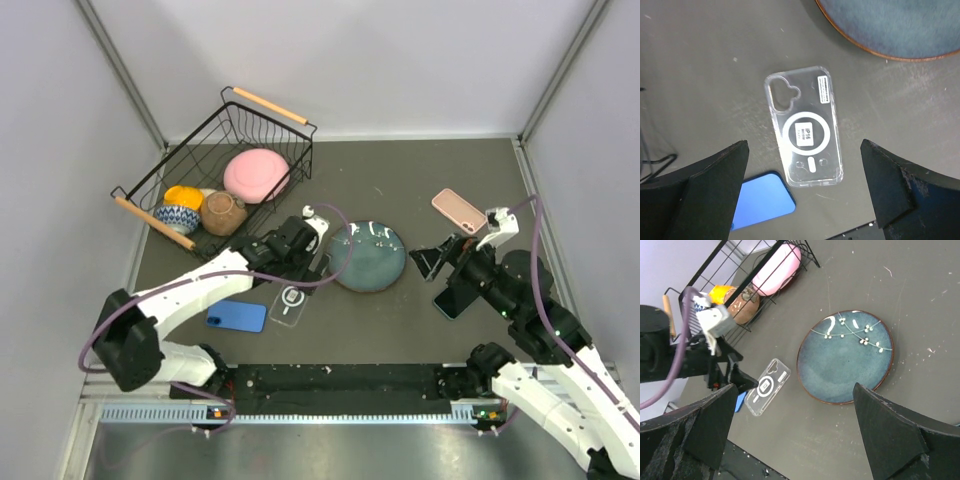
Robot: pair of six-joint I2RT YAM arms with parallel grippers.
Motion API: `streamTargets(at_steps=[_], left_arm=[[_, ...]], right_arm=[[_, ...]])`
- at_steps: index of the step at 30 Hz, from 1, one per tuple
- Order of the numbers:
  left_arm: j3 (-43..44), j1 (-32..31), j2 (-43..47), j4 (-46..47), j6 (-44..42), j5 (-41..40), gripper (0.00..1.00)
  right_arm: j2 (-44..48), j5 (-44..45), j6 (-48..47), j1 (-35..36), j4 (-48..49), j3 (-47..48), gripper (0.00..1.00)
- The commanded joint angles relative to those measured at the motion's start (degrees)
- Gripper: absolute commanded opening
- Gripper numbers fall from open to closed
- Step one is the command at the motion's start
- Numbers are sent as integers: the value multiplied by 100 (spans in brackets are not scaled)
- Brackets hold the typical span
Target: Put the phone into the phone case
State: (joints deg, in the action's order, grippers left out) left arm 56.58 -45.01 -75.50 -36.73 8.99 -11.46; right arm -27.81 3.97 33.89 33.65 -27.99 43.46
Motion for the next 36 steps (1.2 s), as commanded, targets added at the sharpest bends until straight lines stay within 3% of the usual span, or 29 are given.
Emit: streamTargets(at_steps=[1,11,25,31,36], left_arm=[[178,98,-411,-220,50,592,99],[565,423,-1826,-555,103,952,99],[486,520,-2170,-467,102,856,96],[433,520,-2100,-431,173,1102,82],[240,529,-1670,-318,400,1882,59]], right_arm=[[241,-273,-523,54,127,-110,99],[1234,-318,-831,63,461,-549,99],[1287,-309,-840,54,461,-725,99],[1296,-318,-735,63,461,-822,99],[1173,-703,-103,54,592,-1163,99]])
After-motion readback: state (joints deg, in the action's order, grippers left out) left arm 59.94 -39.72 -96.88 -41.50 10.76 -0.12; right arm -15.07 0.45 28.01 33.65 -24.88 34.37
